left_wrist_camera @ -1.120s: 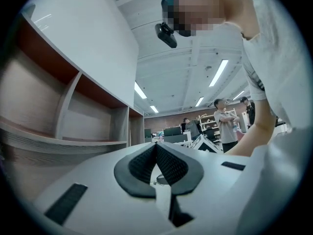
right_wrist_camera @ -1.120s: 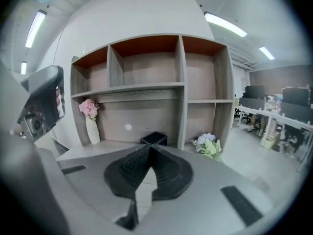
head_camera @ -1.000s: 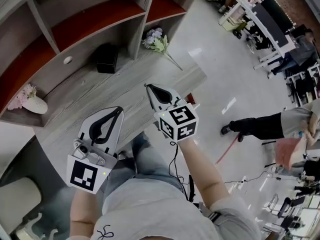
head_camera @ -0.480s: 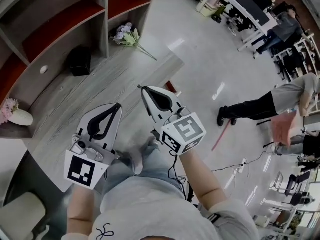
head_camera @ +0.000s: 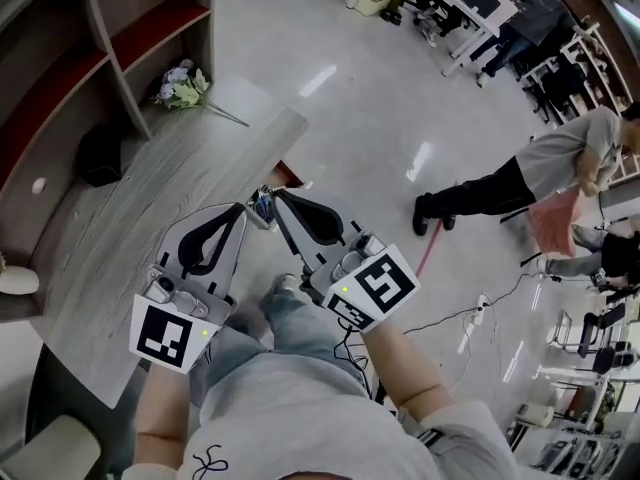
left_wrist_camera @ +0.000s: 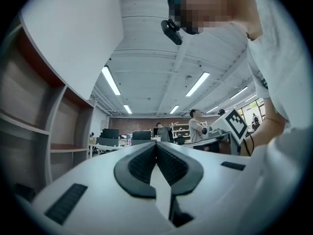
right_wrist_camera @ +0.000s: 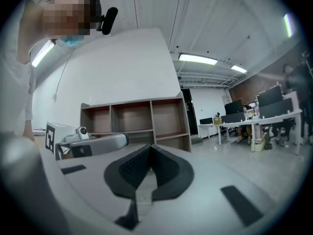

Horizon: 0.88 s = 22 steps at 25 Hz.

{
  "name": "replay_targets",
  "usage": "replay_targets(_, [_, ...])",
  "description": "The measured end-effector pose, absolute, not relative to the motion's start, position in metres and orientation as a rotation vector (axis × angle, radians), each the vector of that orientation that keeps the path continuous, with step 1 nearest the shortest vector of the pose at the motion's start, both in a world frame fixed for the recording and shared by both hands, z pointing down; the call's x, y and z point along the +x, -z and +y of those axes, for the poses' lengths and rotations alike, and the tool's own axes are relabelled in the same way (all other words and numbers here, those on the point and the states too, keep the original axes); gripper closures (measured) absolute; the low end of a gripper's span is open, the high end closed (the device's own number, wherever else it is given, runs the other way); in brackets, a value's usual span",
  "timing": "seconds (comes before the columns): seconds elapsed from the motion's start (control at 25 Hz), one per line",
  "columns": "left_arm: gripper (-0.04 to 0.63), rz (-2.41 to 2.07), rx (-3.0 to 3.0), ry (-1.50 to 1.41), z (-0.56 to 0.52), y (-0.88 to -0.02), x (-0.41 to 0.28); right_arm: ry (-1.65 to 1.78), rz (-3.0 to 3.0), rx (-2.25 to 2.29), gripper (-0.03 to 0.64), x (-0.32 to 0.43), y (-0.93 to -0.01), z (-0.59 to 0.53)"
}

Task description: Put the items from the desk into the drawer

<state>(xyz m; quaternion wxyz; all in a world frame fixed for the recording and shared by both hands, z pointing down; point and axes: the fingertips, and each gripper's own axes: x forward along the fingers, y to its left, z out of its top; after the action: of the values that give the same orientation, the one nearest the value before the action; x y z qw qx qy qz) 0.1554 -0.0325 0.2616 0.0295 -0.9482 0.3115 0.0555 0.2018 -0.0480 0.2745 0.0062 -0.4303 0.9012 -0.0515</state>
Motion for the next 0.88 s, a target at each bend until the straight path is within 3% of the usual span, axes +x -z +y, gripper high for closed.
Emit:
replay_targets(0.48, [0.586,0.97,-2.955,-0.208,-0.063,-0.27,0.26,0.164,2.836,-1.311,0.609,0.303,-0.293,-0.071])
replay_targets(0.88, [0.586,1.112,-2.921,-0.147,-0.088,-0.285,0.27,0.3,2.945,-1.298,0.609,0.328,-0.376,-0.121])
